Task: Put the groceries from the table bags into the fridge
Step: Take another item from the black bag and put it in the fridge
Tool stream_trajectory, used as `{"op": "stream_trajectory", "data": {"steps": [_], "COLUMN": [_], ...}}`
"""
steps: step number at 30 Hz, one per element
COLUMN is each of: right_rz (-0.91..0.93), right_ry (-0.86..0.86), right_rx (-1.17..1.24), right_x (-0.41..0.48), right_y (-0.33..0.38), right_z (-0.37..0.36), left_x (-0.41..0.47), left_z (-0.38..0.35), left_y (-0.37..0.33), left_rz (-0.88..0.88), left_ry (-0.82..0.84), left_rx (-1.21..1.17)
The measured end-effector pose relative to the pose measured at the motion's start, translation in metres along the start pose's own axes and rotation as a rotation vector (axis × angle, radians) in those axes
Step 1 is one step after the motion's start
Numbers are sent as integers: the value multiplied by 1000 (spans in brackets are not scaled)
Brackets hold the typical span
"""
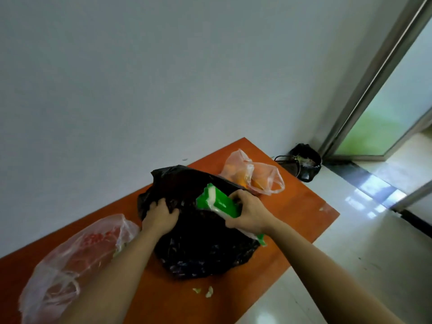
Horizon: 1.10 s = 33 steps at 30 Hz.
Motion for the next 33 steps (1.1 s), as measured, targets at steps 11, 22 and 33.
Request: {"op": "stream_trajectory", "data": {"steps": [11, 22, 33], "right_rz": [65, -109, -597], "right_ry": [-552, -1338, -1867], "right_rx": [423, 268, 63], "right_x": [-126, -428, -714], "right_y": [-92, -305, -491], "right_z": [148, 325, 388], "left_x": [-57, -240, -444], "left_z": [27, -101, -275], "left_y": [-236, -643, -901], "left_rz": [-337, -1192, -1808], "left_ry": [-333, -377, -227], "left_rx": [-64, -172, -72]}}
Point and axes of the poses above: each hand's wrist, its own x-axis towards the middle knuckle, its own z-axis out of the back of the hand, y = z × x, the point moved 7 cm from there along x, towards the middle knuckle, and after that the axes turned 14 degrees about -z, right-handed, at the moved point
